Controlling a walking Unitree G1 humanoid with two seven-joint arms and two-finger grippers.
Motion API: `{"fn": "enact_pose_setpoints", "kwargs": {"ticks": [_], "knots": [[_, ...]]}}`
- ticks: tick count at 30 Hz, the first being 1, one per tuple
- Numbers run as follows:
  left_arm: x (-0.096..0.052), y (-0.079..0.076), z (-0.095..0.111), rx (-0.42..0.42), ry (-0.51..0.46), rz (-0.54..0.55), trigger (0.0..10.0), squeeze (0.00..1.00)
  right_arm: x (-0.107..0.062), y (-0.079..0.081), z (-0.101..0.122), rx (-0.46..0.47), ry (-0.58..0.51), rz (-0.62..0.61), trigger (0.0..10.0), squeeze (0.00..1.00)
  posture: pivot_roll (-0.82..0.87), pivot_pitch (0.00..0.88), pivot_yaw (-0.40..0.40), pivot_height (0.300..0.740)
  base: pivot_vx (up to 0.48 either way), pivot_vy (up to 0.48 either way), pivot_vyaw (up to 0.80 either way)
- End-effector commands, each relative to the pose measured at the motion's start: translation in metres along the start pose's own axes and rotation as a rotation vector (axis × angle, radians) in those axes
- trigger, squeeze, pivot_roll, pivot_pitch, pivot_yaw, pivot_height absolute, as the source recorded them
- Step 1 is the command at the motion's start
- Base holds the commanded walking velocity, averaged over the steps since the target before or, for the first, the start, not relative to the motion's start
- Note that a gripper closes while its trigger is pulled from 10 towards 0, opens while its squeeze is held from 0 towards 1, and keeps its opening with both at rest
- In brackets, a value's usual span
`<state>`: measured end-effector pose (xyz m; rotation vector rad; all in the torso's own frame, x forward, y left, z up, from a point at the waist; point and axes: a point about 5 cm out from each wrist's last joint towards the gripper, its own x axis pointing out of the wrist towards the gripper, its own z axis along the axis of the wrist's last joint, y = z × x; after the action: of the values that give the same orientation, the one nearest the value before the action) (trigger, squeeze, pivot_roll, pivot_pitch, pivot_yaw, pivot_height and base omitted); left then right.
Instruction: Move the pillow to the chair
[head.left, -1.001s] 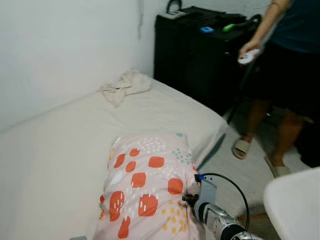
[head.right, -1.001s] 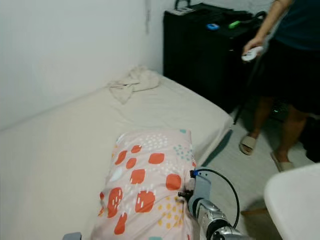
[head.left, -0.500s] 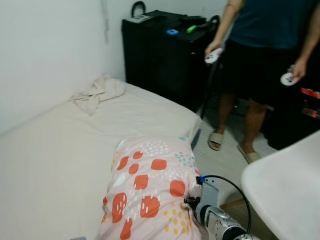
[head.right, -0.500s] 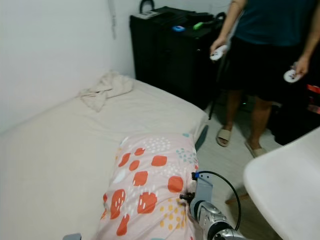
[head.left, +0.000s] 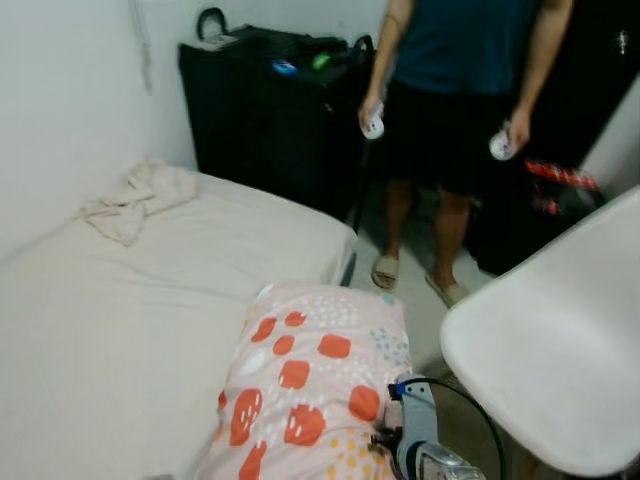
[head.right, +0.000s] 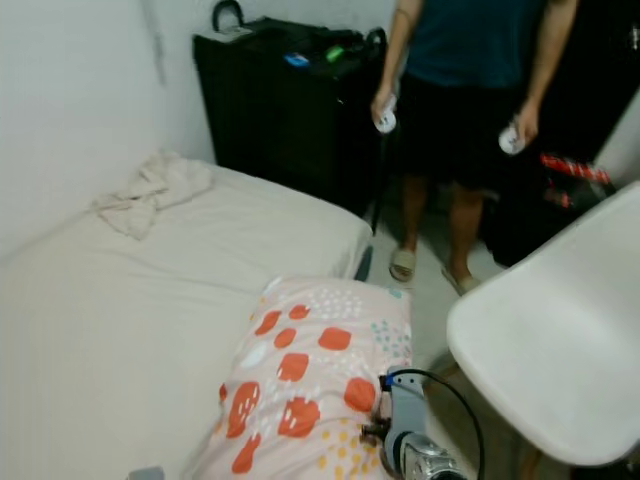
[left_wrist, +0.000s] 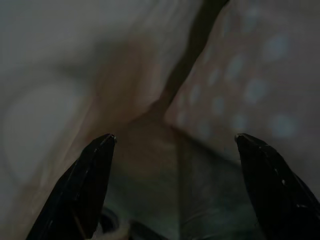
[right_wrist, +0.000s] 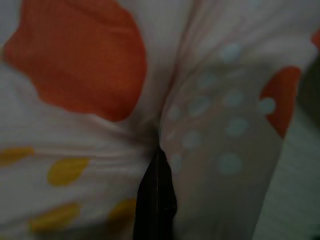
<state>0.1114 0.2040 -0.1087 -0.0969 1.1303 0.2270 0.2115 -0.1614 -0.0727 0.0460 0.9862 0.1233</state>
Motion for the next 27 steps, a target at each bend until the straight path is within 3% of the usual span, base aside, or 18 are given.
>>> {"fn": "enact_pose_setpoints", "kwargs": {"ticks": [1,4,17,21,26,27], "knots": [[-0.001,-0.002,-0.005,-0.007,0.014,-0.003,10.0,0.00,-0.003,-0.004,-0.028,-0.078,0.120,-0.004,10.0,0.00,0.03,0.029,-0.051,0.740,0.000,0.000,-0.72],[-0.001,-0.002,-0.006,-0.013,0.015,-0.002,10.0,0.00,-0.006,-0.004,-0.044,-0.179,0.188,0.019,10.0,0.00,0.04,0.030,-0.061,0.740,0.000,0.000,-0.72],[-0.001,-0.002,-0.009,-0.028,0.021,0.001,10.0,0.00,-0.005,-0.001,-0.038,-0.174,0.159,0.042,10.0,0.00,0.05,0.026,-0.071,0.740,0.000,0.000,-0.72],[-0.001,-0.002,-0.010,-0.031,0.020,0.001,10.0,0.00,-0.001,0.006,-0.018,-0.073,0.072,0.067,10.0,0.00,0.06,0.029,-0.072,0.740,0.000,0.000,-0.72],[-0.002,-0.001,-0.011,-0.030,0.023,0.003,10.0,0.00,0.001,0.016,0.054,0.177,-0.191,0.160,10.0,0.00,0.05,0.026,-0.073,0.740,0.000,0.000,-0.72],[-0.002,-0.001,-0.011,-0.030,0.023,0.003,10.0,0.00,0.001,0.016,0.054,0.177,-0.191,0.160,10.0,0.00,0.05,0.026,-0.073,0.740,0.000,0.000,-0.72]]}}
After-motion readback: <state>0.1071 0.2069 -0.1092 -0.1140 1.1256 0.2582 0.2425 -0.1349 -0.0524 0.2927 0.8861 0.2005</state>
